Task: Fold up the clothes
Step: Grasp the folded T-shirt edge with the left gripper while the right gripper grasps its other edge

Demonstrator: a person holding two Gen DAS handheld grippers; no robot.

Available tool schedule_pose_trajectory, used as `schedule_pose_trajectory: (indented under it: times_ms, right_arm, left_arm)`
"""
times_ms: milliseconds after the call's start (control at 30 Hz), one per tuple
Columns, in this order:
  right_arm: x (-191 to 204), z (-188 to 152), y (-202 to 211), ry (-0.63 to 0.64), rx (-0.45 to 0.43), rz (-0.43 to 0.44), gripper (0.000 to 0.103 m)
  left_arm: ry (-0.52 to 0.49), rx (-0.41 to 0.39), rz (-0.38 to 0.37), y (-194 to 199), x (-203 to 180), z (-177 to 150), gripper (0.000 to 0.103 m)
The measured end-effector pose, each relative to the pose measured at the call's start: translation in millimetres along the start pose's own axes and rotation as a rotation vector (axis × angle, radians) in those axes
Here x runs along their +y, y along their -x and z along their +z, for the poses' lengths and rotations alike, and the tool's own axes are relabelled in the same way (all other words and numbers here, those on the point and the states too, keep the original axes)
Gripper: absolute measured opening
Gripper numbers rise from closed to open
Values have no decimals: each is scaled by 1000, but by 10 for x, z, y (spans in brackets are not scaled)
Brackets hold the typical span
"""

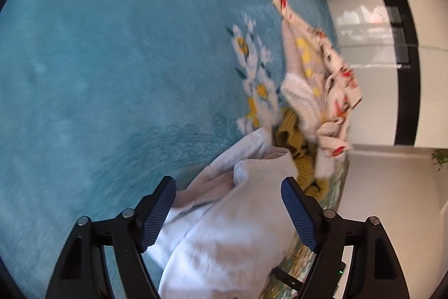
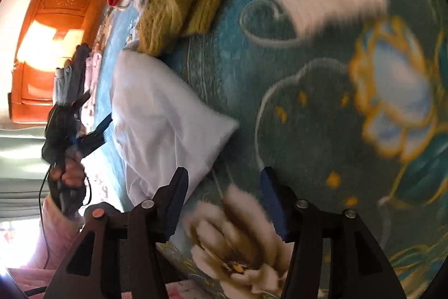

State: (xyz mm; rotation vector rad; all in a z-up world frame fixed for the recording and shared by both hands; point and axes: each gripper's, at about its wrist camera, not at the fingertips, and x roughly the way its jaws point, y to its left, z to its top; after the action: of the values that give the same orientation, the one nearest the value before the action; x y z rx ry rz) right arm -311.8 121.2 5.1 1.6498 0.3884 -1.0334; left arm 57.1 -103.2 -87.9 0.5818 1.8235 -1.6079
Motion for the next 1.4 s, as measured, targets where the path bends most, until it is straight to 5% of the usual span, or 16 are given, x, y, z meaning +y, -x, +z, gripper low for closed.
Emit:
schedule_pose_trajectory:
  times_ms: [233, 333, 400, 467, 667, 1000, 1200, 1300, 1333, 1367, 1400]
  right_arm:
    - [-160, -15, -130, -150, -124, 153, 59]
    - [-57, 14, -231, -128, -109, 160, 59]
    - [29, 50, -305, -104, -87, 135, 53]
    - [62, 117, -369, -105, -62, 82, 18]
    - [353, 254, -416, 9, -56, 35, 12]
    - [1407, 529, -889, 314, 25, 86, 11]
    - [1670, 690, -1489, 389, 58, 55, 11]
    - [1640, 783, -1581, 340, 37, 36, 14]
    - [1622, 799, -1579, 327, 30, 36, 16]
    - [1590, 783, -1549, 320, 23, 43, 31]
    - [1538, 749, -1514, 312, 18, 46, 39]
  left_arm:
    - [-66, 19, 32, -197, -175, -68, 78]
    - [-18, 32, -17, -181, -99, -119, 63]
    - [2, 34, -27, -170, -52, -184, 48]
    - [13, 17, -27, -126, -5, -271, 25]
    - [80, -86, -108, 321, 170, -513, 16]
    - [255, -325, -119, 1388, 846, -656, 15]
    - [396, -366, -155, 1333, 1348, -666, 14]
    - [413, -380, -146, 1326, 1390, -638, 24]
    - [415, -373, -143, 1314, 1396, -632, 36]
    - [418, -365, -140, 1301, 1401, -627, 53]
    - [420, -358, -137, 1289, 1407, -622, 59]
